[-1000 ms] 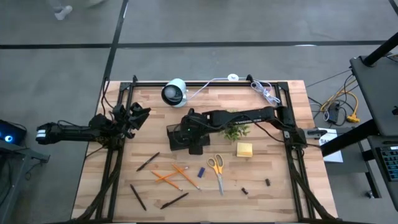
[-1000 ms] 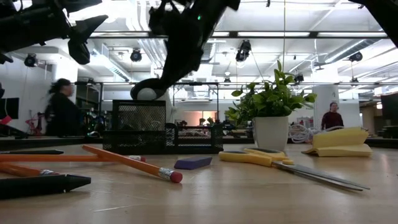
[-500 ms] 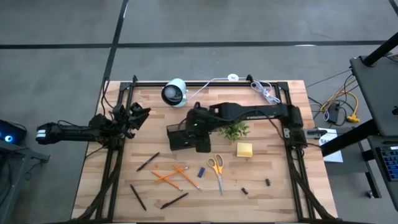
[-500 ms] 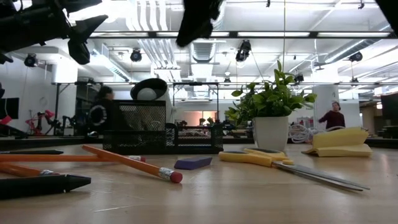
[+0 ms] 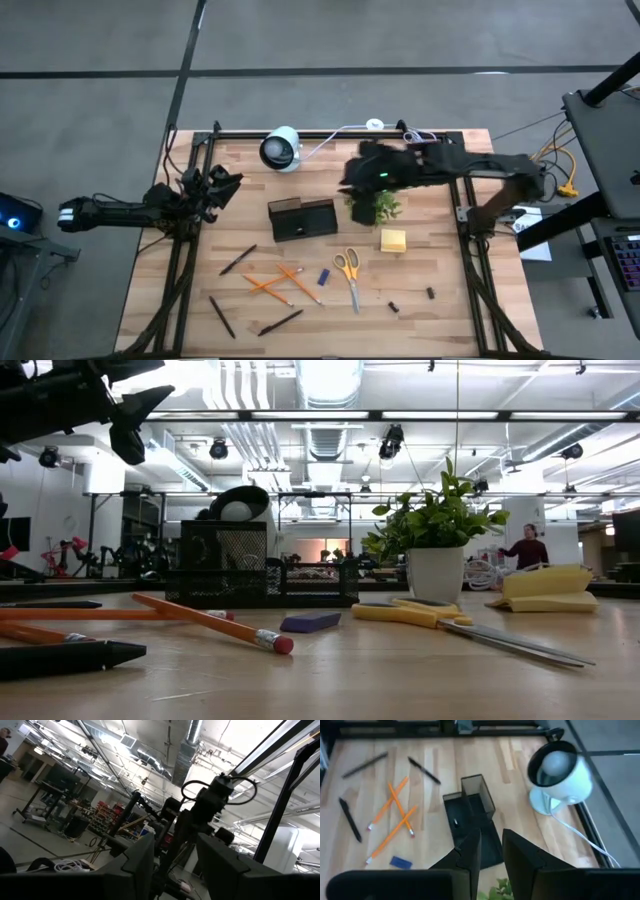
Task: Pick and place office supplies into organizer
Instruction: Put the right binder clip in the black desk organizer
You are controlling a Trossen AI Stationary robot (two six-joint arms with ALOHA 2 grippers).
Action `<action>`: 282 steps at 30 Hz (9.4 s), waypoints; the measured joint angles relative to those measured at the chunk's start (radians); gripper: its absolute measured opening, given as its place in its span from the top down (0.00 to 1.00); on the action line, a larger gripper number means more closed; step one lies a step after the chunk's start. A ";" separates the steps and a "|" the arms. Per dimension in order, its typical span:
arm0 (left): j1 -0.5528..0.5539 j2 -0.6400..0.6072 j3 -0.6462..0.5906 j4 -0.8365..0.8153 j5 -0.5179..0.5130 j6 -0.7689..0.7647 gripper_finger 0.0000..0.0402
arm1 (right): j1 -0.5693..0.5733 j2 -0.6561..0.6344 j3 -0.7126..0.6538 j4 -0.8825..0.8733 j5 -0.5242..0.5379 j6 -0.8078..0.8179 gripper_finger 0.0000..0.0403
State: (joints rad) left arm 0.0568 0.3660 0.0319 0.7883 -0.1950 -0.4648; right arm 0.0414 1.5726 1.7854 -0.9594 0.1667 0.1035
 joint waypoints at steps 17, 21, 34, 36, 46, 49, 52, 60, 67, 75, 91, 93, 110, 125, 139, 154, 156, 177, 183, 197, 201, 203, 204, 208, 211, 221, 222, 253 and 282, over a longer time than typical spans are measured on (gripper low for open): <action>0.000 0.000 0.000 -0.021 -0.005 0.000 0.67 | 0.014 -0.464 -0.424 0.207 0.039 0.081 0.83; 0.000 0.000 0.000 -0.021 -0.014 0.000 0.67 | 0.014 -0.545 -0.518 0.241 0.040 0.115 0.85; 0.000 0.000 -0.001 -0.020 -0.149 -0.018 0.67 | 0.013 -0.734 -0.779 0.232 0.033 0.424 0.85; 0.000 0.000 -0.001 -0.019 -0.178 -0.027 0.67 | 0.013 -0.745 -0.806 0.232 -0.005 0.474 0.84; 0.000 0.014 -0.001 -0.020 -0.252 -0.026 0.67 | 0.014 -0.752 -0.886 0.230 -0.256 0.599 0.71; 0.000 0.028 -0.001 -0.020 -0.257 -0.026 0.67 | 0.014 -0.752 -0.901 0.191 -0.283 0.682 0.65; 0.000 0.046 -0.001 -0.020 -0.257 -0.027 0.67 | 0.018 -0.752 -0.913 0.108 -0.305 0.772 0.61; 0.000 0.088 -0.001 -0.020 -0.257 -0.029 0.67 | 0.092 -0.746 -0.931 -0.015 -0.335 1.006 0.59; 0.000 0.095 -0.001 -0.011 -0.257 -0.030 0.67 | 0.173 -0.695 -0.931 -0.054 -0.324 1.182 0.59; 0.000 0.089 0.000 -0.011 -0.257 -0.030 0.67 | 0.280 -0.593 -0.931 -0.106 -0.324 1.334 0.59; 0.000 0.089 0.000 -0.011 -0.257 -0.029 0.67 | 0.550 -0.456 -0.930 -0.018 -0.231 1.699 0.62; 0.000 0.089 0.000 -0.011 -0.257 -0.028 0.67 | 0.570 -0.459 -0.929 -0.023 -0.204 1.740 0.62; 0.000 0.099 0.000 -0.012 -0.311 -0.026 0.67 | 0.676 -0.410 -0.934 -0.039 -0.220 1.905 0.50; 0.000 0.099 0.000 -0.012 -0.312 -0.027 0.67 | 0.742 -0.221 -0.934 0.061 -0.298 1.994 0.48; 0.000 0.099 0.000 -0.012 -0.312 -0.028 0.67 | 0.745 -0.092 -0.935 0.077 -0.305 2.014 0.48; 0.000 0.099 0.000 -0.012 -0.312 -0.029 0.67 | 0.780 -0.069 -0.935 0.081 -0.324 2.051 0.48; 0.000 0.101 0.000 -0.012 -0.312 -0.029 0.67 | 0.779 -0.065 -0.936 0.081 -0.309 2.053 0.48; 0.000 0.109 0.000 -0.012 -0.311 -0.029 0.67 | 0.779 -0.049 -0.954 0.084 -0.271 2.070 0.53; 0.000 0.109 0.000 -0.012 -0.311 -0.029 0.67 | 0.779 -0.050 -0.955 0.106 -0.271 2.062 0.62; 0.000 0.109 0.000 -0.012 -0.311 -0.029 0.67 | 0.779 -0.050 -0.958 0.110 -0.271 2.059 0.79; 0.000 0.109 0.000 -0.012 -0.311 -0.029 0.67 | 0.779 -0.050 -0.958 0.113 -0.271 2.059 0.83; 0.000 0.109 0.000 -0.012 -0.311 -0.029 0.67 | 0.779 -0.050 -0.958 0.114 -0.271 2.058 0.86; 0.000 0.109 0.000 -0.012 -0.311 -0.029 0.67 | 0.779 -0.050 -0.958 0.114 -0.271 2.058 0.87; 0.000 0.109 0.000 -0.012 -0.311 -0.029 0.67 | 0.779 -0.050 -0.958 0.115 -0.271 2.050 0.92; 0.000 0.109 0.000 -0.012 -0.311 -0.029 0.67 | 0.779 -0.050 -0.958 0.118 -0.271 2.040 0.97; 0.000 0.109 0.000 -0.012 -0.311 -0.029 0.67 | 0.779 -0.051 -0.958 0.130 -0.271 2.032 0.98; 0.000 0.109 0.000 -0.012 -0.311 -0.029 0.67 | 0.779 -0.053 -0.958 0.130 -0.271 2.027 0.98; 0.000 0.109 0.000 -0.011 -0.311 -0.029 0.67 | 0.767 -0.234 -0.934 0.185 0.193 1.841 0.98; 0.000 0.109 0.001 -0.034 -0.255 -0.026 0.67 | 0.342 -0.303 -0.931 0.669 0.289 0.933 0.98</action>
State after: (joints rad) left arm 0.0570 0.4751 0.0326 0.7544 -0.4498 -0.4912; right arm 0.3833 1.2697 0.8547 -0.2908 0.4559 1.0363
